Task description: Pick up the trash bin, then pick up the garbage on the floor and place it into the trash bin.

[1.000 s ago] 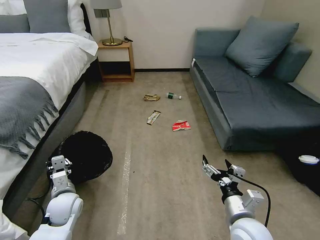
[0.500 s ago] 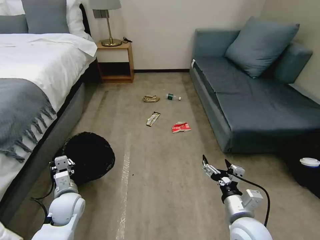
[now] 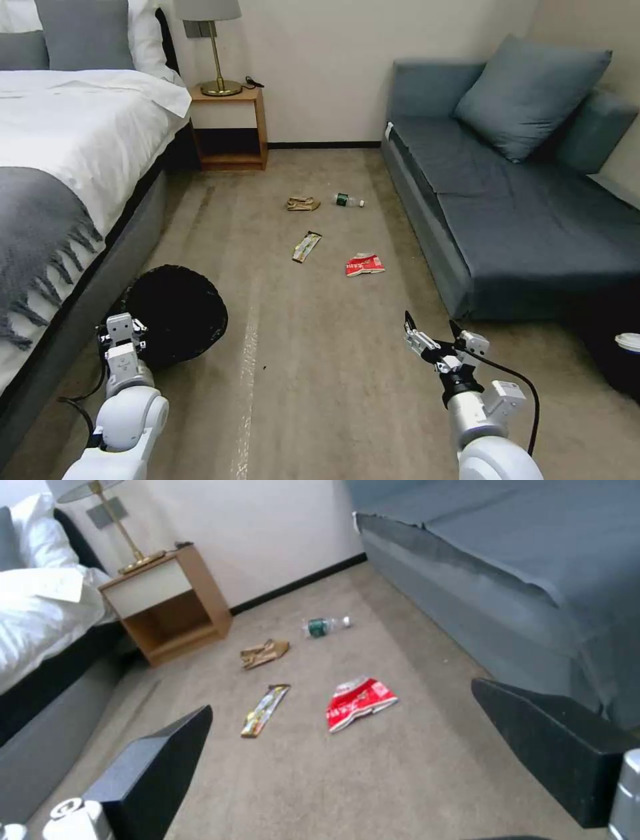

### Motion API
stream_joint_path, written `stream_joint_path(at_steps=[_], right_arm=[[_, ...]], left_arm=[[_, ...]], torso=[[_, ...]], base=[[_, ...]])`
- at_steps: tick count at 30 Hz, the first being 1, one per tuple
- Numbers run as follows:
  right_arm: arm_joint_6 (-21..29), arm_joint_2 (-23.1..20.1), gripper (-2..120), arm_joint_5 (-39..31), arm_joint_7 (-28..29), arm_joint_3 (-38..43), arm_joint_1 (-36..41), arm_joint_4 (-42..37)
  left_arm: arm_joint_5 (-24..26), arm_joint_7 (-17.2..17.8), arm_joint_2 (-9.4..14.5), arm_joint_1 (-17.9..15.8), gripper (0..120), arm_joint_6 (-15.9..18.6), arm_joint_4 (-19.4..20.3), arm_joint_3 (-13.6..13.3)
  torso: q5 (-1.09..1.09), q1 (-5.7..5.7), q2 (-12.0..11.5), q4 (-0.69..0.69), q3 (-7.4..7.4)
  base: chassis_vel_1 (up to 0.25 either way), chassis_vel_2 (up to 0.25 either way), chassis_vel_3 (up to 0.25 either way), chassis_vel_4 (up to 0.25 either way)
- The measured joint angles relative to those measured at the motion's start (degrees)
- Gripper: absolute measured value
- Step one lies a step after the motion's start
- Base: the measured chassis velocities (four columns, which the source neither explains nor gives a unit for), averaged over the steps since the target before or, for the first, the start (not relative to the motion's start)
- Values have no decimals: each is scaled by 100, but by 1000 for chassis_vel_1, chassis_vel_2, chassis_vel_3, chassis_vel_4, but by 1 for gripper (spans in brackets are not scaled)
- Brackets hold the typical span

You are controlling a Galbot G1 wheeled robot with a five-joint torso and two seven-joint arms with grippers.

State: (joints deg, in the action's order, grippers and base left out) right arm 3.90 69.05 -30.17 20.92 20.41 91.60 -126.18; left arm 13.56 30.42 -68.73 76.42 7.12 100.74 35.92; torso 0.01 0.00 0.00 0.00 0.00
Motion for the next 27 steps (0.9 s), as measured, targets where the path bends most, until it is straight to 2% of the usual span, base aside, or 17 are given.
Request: stream_joint_path(at_steps=[27], right_arm=[[-75, 38, 100, 78, -41, 1, 23, 100]], left_arm=[[64, -5, -31, -19, 4, -99, -93, -86]], torso=[[0, 0, 0, 1, 0]], base=[[-137, 136, 136, -136]])
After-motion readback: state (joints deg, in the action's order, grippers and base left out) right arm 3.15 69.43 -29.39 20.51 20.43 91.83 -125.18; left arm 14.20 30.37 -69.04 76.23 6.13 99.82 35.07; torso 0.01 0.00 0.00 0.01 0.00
